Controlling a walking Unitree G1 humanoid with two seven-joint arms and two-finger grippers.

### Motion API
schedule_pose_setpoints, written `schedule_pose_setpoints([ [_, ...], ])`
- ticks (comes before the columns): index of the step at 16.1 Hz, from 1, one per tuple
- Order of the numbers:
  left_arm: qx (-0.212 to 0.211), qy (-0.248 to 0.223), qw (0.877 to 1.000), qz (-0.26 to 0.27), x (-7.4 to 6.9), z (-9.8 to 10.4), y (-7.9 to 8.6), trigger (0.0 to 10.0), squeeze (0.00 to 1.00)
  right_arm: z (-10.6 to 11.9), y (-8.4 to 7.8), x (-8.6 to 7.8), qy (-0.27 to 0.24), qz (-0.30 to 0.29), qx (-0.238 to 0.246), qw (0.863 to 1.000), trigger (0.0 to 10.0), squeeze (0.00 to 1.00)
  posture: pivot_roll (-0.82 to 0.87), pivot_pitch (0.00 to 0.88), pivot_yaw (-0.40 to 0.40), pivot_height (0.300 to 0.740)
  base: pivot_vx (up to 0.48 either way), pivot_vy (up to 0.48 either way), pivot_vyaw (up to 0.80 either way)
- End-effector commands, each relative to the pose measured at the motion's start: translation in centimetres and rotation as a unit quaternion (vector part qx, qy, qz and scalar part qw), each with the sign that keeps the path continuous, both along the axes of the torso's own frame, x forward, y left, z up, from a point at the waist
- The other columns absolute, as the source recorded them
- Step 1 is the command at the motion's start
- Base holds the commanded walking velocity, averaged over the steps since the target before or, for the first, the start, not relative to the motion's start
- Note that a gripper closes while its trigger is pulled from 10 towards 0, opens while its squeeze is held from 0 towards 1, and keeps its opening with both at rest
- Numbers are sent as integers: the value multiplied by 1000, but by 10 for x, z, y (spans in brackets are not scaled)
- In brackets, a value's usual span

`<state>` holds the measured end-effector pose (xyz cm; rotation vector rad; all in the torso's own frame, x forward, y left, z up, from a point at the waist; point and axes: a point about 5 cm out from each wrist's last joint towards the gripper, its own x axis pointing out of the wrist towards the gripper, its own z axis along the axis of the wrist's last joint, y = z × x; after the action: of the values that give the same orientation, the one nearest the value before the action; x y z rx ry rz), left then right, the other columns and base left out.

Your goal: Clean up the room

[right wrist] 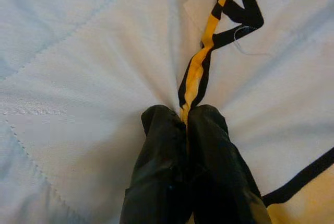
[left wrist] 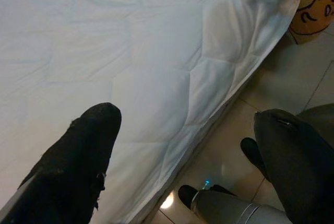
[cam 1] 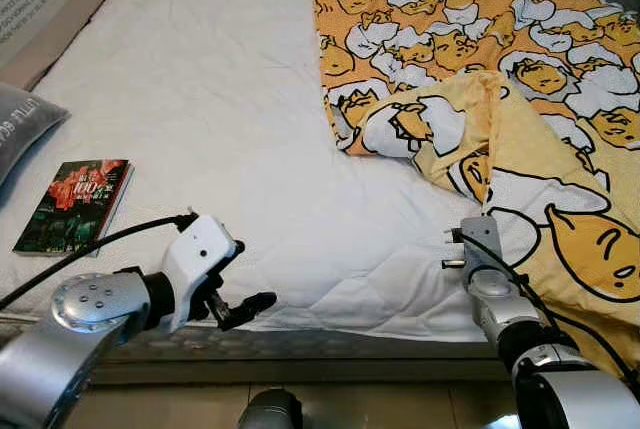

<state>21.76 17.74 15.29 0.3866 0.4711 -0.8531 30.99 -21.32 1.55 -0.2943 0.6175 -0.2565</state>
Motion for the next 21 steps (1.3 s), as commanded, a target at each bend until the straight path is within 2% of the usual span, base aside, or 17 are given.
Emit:
schedule_pose_setpoints([
  [1, 3, -5, 1000, -1, 2, -1, -1, 10000, 0, -3, -7, -5, 4, -17, 0, 1000, 2627, 0, 242, 46, 20, 740, 0, 0, 0],
  [4, 0, -6, 1000, -6, 7, -1, -3, 10000, 0, -1, 4, -4, -20, 16, 21, 999, 4000, 0, 235, 44, 22, 740, 0, 0, 0],
  [6, -1, -8, 1000, -11, 8, -2, -4, 10000, 0, -4, 5, -7, -16, 38, 15, 999, 4431, 0, 228, 40, 28, 740, 0, 0, 0],
  [7, -1, -8, 1000, -14, 9, -2, -5, 10000, 0, -8, 7, -11, -5, 54, 22, 998, 7922, 0, 227, 41, 30, 740, 0, 0, 0],
  [8, -1, -8, 1000, -16, 10, -2, -6, 10000, 0, -11, 10, -14, 1, 74, 34, 997, 9255, 0, 229, 42, 31, 740, 0, 0, 0],
  [9, -2, -8, 1000, -17, 10, -2, -6, 10000, 0, -9, 22, -14, -11, 133, 60, 989, 10000, 0, 230, 44, 32, 740, 0, 0, 0],
  [10, -1, -8, 1000, -18, 11, -2, -6, 10000, 0, -7, 40, -15, -23, 204, 100, 974, 10000, 0, 230, 45, 33, 740, 0, 0, 0],
  [11, -2, -8, 1000, -20, 11, -2, -7, 10000, 0, -4, 50, -16, -30, 243, 119, 962, 8824, 0, 228, 44, 35, 740, 0, 0, 0],
  [12, -2, -8, 1000, -21, 11, -3, -7, 10000, 0, -2, 57, -17, -37, 280, 128, 951, 4588, 0, 226, 44, 35, 740, 0, 0, 0],
  [13, -3, -8, 1000, -23, 12, -3, -8, 10000, 0, 1, 67, -21, -44, 334, 139, 931, 0, 0, 227, 42, 36, 740, 0, 0, 0],
  [14, -4, -9, 1000, -25, 13, -3, -9, 10000, 0, 3, 76, -26, -43, 380, 163, 910, 0, 0, 228, 42, 36, 740, 0, 0, 0],
  [15, -4, -9, 1000, -25, 13, -3, -9, 10000, 0, 4, 78, -27, -43, 388, 169, 905, 0, 0, 230, 42, 35, 740, 0, 0, 0],
  [17, -3, -6, 1000, -28, 11, -3, -9, 10000, 0, 4, 90, -56, 18, 547, 194, 814, 0, 0, 230, 39, 34, 740, 0, 0, 0],
  [18, -3, -5, 1000, -29, 10, -3, -8, 10000, 0, 1, 89, -70, 57, 590, 196, 781, 0, 0, 230, 39, 33, 740, 0, 0, 0],
  [19, -3, -5, 1000, -30, 10, -4, -9, 10000, 0, -4, 84, -80, 90, 612, 195, 761, 0, 0, 231, 36, 29, 740, 0, 0, 0],
  [20, -4, -5, 999, -31, 9, -4, -10, 10000, 0, -13, 70, -87, 118, 625, 157, 756, 5804, 0, 234, 34, 26, 740, 0, 0, 0],
  [21, -4, -5, 999, -31, 9, -4, -10, 10000, 0, -13, 70, -87, 118, 625, 157, 756, 5804, 0, 234, 34, 26, 740, 0, 0, 0],
])
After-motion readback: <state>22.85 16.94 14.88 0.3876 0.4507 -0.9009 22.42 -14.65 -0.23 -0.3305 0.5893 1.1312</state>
